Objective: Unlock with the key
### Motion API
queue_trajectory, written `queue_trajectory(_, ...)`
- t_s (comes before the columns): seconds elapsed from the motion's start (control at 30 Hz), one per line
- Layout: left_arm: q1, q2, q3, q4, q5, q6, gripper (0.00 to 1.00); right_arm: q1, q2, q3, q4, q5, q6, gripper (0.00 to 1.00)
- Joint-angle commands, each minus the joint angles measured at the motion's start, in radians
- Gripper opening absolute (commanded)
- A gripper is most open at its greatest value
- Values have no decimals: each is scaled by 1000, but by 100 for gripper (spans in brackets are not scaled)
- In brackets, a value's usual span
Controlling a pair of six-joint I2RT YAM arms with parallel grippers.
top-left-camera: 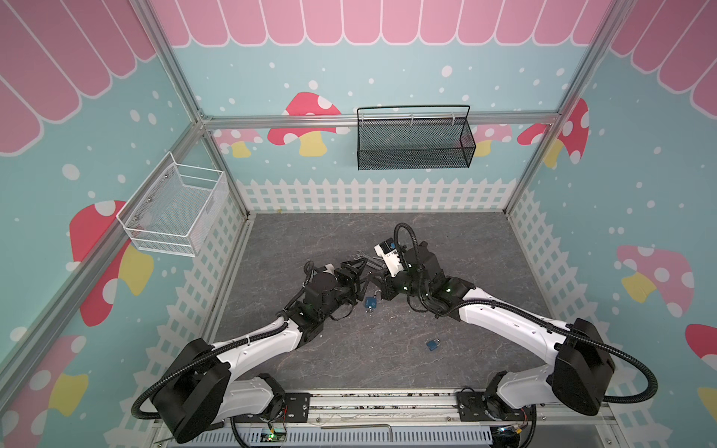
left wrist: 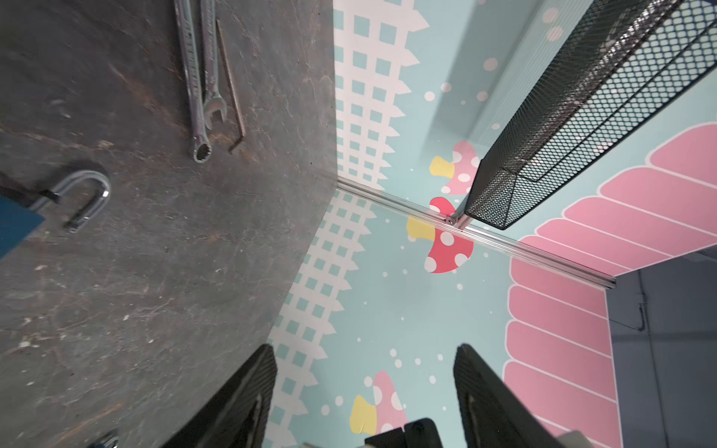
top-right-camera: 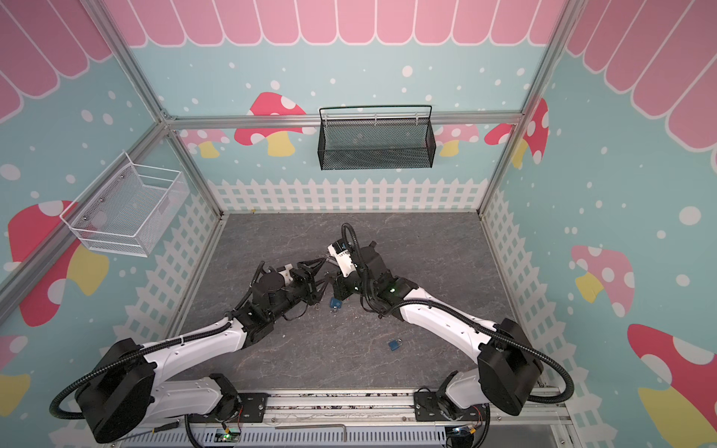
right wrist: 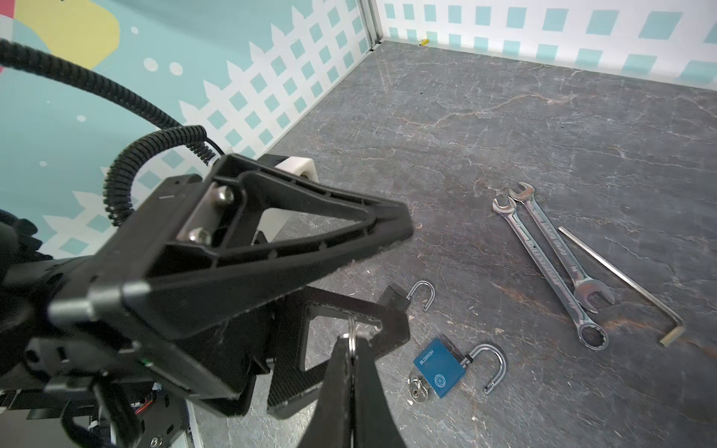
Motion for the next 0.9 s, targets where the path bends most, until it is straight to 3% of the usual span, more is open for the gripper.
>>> queue_trajectory(0.0, -11, 6, 17, 56, -58, -70, 70, -4, 3, -4, 47, -24, 12, 0)
queue_trajectory(0.47, -15, -23, -5, 25, -100, -72, 52, -5, -28, -22, 39, 7, -5, 0)
queue_trajectory(0.87, -15, -28, -11, 19, -102, -73, 15, -7, -38, -17, 39, 10, -16, 0)
